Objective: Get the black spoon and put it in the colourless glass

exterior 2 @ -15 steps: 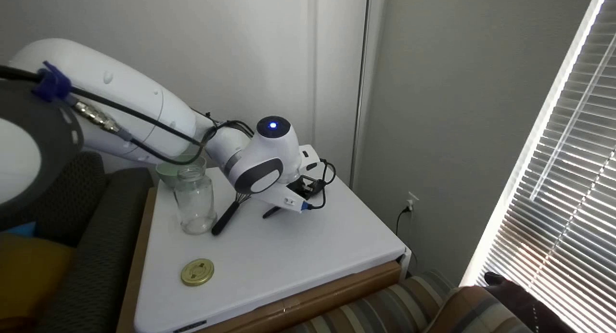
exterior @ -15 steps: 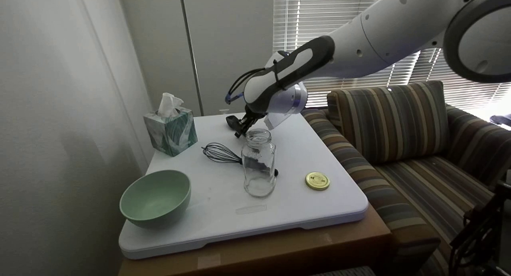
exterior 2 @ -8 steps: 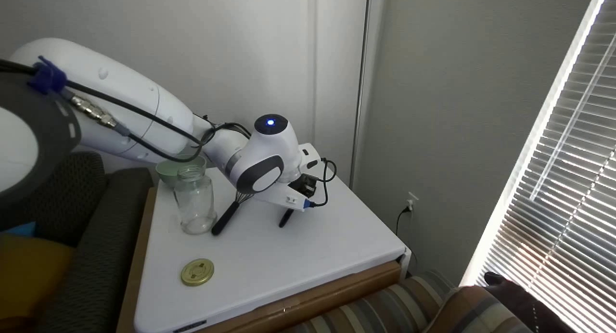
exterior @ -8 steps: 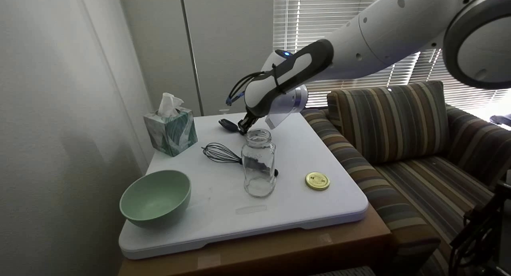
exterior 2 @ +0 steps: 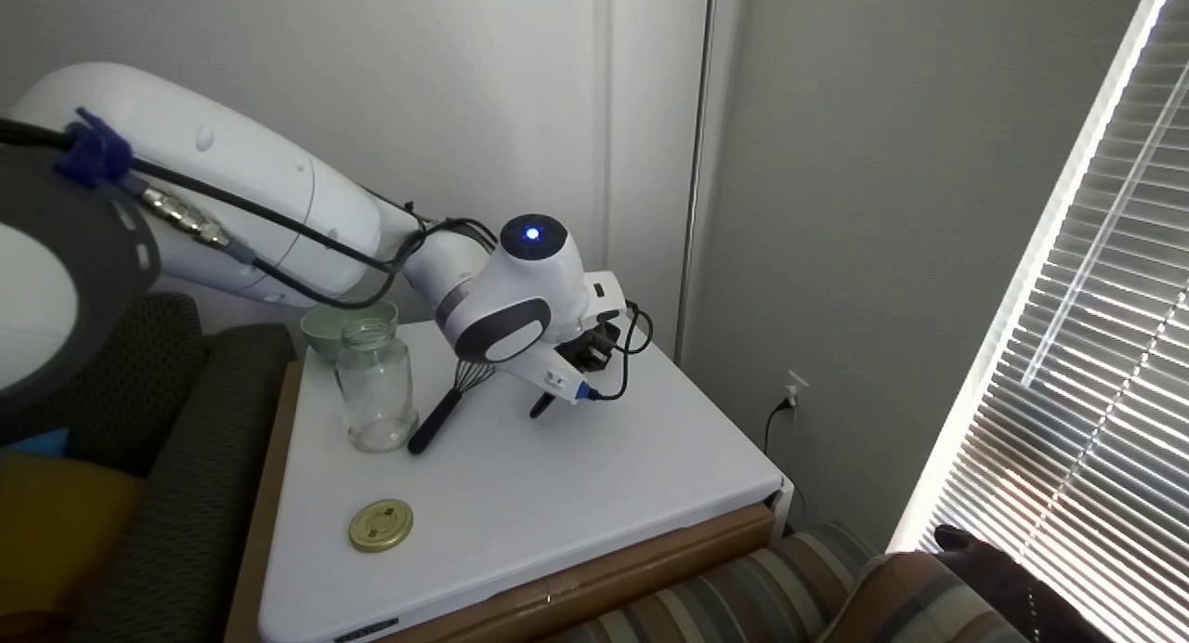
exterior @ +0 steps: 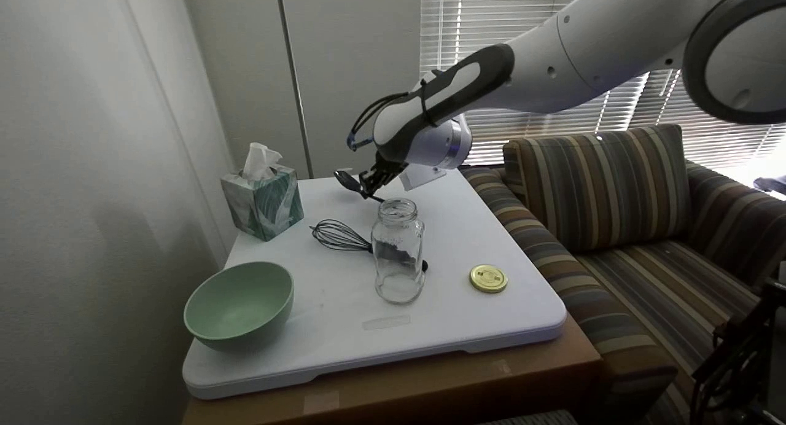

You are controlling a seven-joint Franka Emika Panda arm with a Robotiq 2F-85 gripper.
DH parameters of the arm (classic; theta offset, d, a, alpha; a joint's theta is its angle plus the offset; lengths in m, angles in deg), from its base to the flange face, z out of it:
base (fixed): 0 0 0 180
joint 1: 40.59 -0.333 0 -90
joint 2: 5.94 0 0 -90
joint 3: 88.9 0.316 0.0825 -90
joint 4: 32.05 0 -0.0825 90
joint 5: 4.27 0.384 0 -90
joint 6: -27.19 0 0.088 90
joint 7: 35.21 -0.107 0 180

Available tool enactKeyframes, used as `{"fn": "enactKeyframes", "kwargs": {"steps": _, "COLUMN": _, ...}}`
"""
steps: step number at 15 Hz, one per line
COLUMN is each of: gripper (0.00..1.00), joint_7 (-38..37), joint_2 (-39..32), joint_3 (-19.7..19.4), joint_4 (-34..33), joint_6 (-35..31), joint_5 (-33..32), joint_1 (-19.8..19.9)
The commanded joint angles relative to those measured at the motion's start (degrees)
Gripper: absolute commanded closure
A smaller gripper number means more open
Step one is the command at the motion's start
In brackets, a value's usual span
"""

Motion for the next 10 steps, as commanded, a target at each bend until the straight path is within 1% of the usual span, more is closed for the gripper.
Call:
{"fn": "enactKeyframes", "kwargs": {"steps": 1, "gripper": 0.97, "joint_7": 3.78, "joint_2": 3.63, "joint_3": 5.65, "joint_4": 0.34, "joint_6": -1.35, "joint_5": 3.11, "joint_1": 2.20}}
{"fn": "enactKeyframes", "kwargs": {"steps": 3, "gripper": 0.97, "joint_7": 6.19, "joint_2": 6.11, "joint_3": 7.23, "joint_4": 1.18, "joint_6": -0.97, "joint_5": 2.90, "joint_1": 2.55}}
{"fn": "enactKeyframes", "kwargs": {"steps": 7, "gripper": 0.97, "joint_7": 11.42, "joint_2": 11.08, "joint_3": 8.73, "joint_4": 3.49, "joint_6": -0.76, "joint_5": 1.96, "joint_1": 2.59}}
{"fn": "enactKeyframes", "kwargs": {"steps": 10, "gripper": 0.97, "joint_7": 17.07, "joint_2": 13.87, "joint_3": 11.58, "joint_4": 4.30, "joint_6": -0.62, "joint_5": 2.62, "joint_1": 3.43}}
